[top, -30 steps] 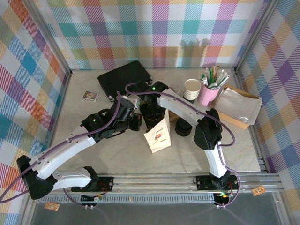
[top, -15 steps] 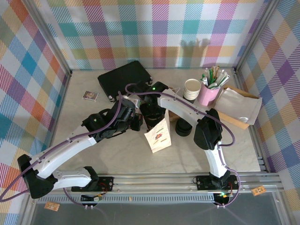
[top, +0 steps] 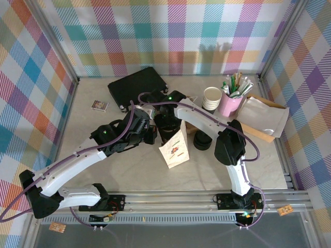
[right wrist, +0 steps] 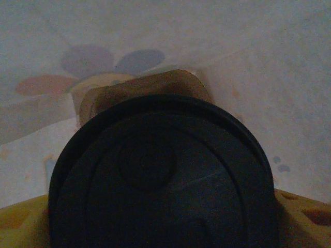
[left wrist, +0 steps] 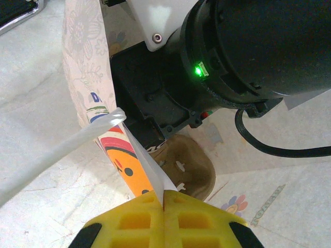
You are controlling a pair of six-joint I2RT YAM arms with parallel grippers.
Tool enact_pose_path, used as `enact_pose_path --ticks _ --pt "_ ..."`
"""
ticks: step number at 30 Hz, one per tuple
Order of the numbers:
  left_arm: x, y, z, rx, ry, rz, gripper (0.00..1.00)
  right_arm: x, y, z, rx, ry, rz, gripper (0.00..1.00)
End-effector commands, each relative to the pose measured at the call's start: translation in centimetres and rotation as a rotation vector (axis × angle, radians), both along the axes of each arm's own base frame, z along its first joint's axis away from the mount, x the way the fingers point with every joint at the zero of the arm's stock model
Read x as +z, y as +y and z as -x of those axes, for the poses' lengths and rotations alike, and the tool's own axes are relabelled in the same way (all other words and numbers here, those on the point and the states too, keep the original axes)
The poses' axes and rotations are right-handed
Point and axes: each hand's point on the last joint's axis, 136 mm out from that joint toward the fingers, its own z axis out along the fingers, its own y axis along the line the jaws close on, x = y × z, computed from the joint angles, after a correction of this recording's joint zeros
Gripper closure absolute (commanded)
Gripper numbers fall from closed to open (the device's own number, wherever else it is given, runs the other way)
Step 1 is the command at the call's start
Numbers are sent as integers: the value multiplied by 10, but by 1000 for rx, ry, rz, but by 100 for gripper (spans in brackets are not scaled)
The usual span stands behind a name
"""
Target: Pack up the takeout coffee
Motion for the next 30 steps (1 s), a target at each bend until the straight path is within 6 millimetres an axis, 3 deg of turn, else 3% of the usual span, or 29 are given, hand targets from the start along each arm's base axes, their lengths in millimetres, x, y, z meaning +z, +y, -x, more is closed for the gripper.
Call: enact_pose_path --ticks 1,30 --pt "-2 0 12 -32 28 -28 100 -33 -12 2 -4 76 44 44" --pt "-1 5 14 -50 5 -54 100 -22 -17 -1 -3 -34 31 50"
